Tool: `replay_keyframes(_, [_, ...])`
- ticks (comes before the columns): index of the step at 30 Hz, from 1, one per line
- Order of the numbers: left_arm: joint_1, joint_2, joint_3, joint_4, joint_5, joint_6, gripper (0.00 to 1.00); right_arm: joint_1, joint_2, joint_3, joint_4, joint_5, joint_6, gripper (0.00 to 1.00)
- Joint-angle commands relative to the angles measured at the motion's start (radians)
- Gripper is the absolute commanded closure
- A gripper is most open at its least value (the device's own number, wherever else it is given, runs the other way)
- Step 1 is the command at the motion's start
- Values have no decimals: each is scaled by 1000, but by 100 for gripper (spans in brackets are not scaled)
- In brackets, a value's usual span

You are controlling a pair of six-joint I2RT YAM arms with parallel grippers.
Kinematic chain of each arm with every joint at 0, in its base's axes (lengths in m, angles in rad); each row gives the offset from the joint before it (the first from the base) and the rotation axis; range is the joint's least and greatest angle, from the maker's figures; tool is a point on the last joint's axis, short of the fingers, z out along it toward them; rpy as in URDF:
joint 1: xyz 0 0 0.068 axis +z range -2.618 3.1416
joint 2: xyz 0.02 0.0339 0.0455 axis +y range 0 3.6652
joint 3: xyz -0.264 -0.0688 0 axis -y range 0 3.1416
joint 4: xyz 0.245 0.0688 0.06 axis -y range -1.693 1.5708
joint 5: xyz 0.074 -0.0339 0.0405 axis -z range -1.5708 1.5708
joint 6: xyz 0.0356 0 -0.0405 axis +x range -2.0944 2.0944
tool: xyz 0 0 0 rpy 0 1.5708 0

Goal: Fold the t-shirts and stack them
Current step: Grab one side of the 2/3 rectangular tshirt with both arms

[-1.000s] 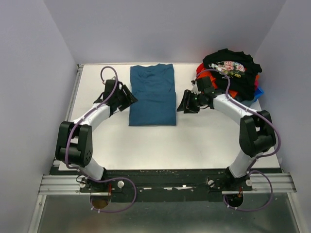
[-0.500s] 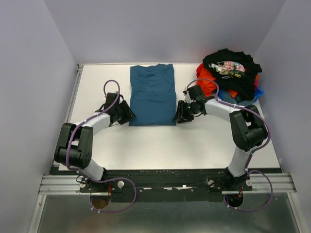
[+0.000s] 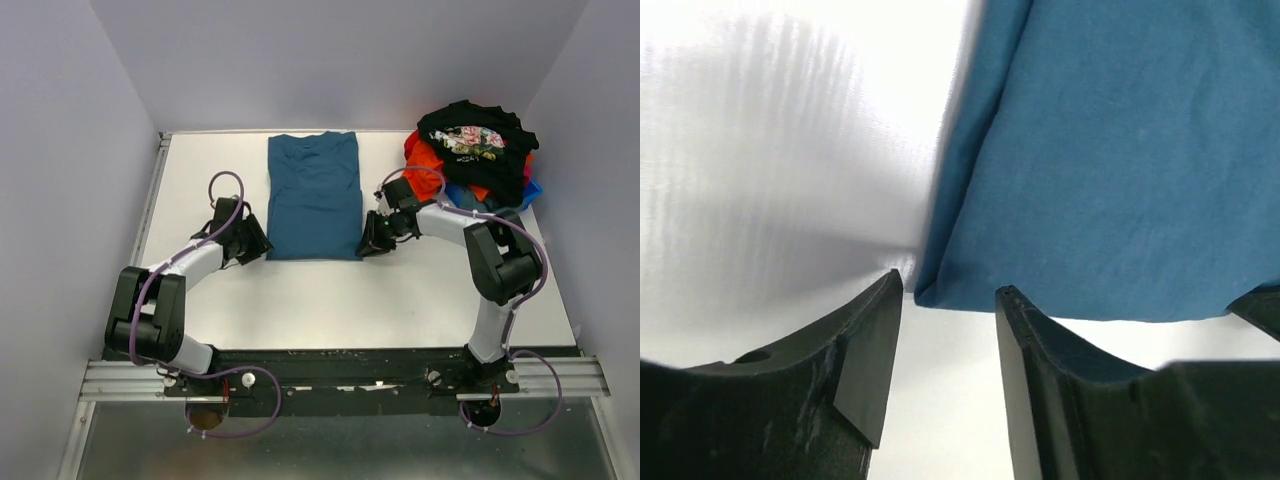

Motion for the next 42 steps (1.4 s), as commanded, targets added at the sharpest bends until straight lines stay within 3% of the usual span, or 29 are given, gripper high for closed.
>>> replay_keyframes(1, [-5, -51, -15, -41, -74, 13, 39, 23, 18, -34, -20, 58, 2, 71])
replay_keyframes(4, [-5, -38, -23, -32, -65, 16, 37, 29, 20, -34, -20, 58, 2, 87])
replay_keyframes(12, [-6, 54, -43, 53, 24, -10, 45, 43, 14, -23, -29, 56, 4, 99])
replay_keyframes(15, [-17, 87, -47, 94, 63, -24, 57, 46, 6, -21, -35, 52, 1, 99])
replay_keyframes(19, [-25, 131, -56, 151, 149, -27, 87, 48, -28, -30, -43, 46, -2, 99])
replay_keyframes(20, [-25, 127, -61, 178, 152, -28, 100, 48, -44, -43, -43, 43, -4, 99])
replay_keyframes(23, [-25, 44, -92, 165, 114, -34, 100, 48, -103, -86, -58, 52, -21, 99])
replay_keyframes(31, [-31, -281, -110, -108, 61, -5, 100, 48, -330, -165, -182, 110, -67, 99])
replay_keyframes(38, [-184, -484, -178, -259, 37, -82, 100, 49, -535, -339, -194, 4, -39, 99])
replay_keyframes(42, [-242, -610, -163, -347, 11, -140, 100, 51, -666, -344, -266, 9, -39, 99])
